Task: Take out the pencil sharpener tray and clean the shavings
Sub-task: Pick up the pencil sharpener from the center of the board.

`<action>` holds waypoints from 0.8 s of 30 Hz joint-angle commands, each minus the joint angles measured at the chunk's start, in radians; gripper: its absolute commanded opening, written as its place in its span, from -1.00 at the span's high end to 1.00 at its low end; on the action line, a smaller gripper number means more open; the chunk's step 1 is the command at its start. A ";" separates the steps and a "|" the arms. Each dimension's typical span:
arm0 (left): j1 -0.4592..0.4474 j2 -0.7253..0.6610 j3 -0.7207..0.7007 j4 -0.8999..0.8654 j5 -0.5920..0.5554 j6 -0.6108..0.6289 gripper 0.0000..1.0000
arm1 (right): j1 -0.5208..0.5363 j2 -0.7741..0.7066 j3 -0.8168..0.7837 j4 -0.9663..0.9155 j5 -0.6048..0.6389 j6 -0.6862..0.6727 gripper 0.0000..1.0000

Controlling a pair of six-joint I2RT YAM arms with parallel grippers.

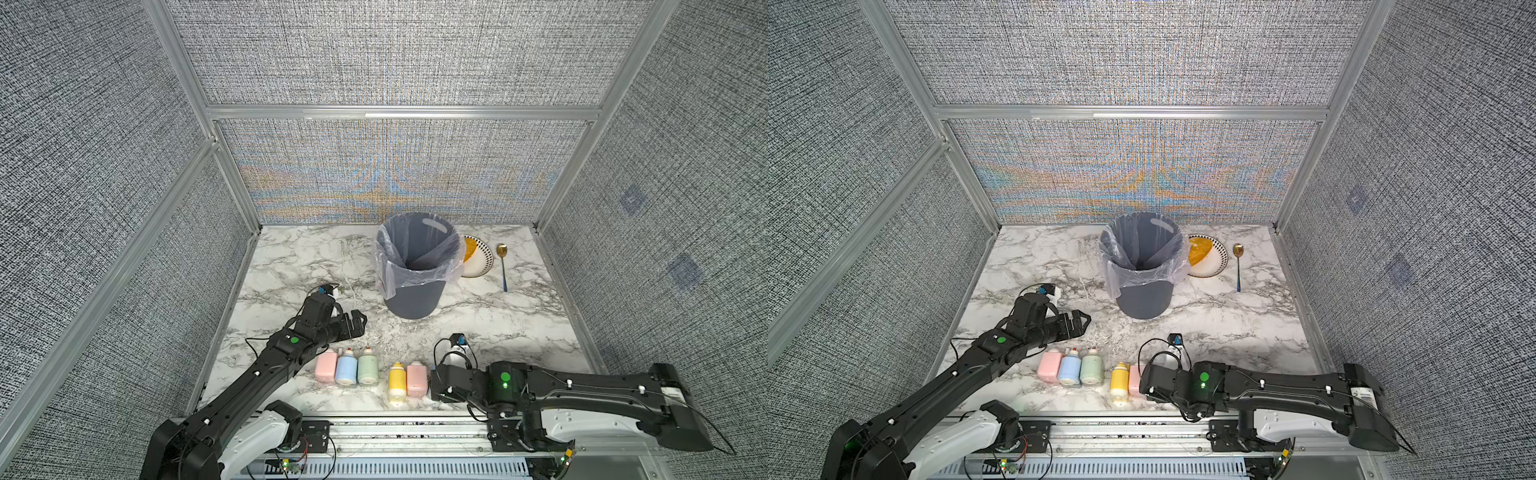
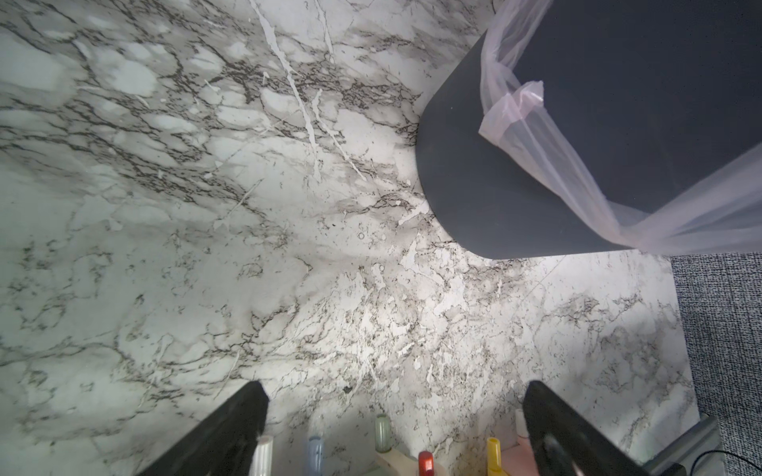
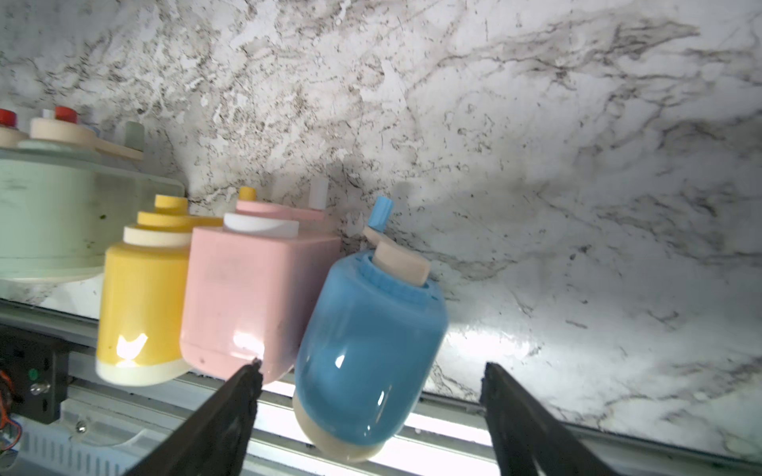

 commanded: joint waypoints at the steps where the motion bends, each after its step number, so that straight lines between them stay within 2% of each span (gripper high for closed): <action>1: 0.000 -0.004 -0.010 0.023 0.005 0.007 -1.00 | 0.018 0.032 0.025 -0.108 0.040 0.080 -0.71; 6: 0.001 -0.007 -0.021 0.028 0.008 0.008 -1.00 | 0.019 0.084 0.069 -0.103 0.065 0.080 -0.55; 13: 0.001 -0.019 -0.019 0.023 0.010 0.009 -1.00 | 0.010 0.153 0.076 -0.078 0.072 0.056 -0.51; 20: 0.001 -0.025 -0.018 0.022 0.006 0.007 -1.00 | -0.001 0.195 0.040 -0.029 0.025 0.034 -0.45; 24: 0.001 -0.022 -0.017 0.023 0.012 0.005 -1.00 | -0.012 0.195 -0.003 -0.017 0.019 0.029 -0.33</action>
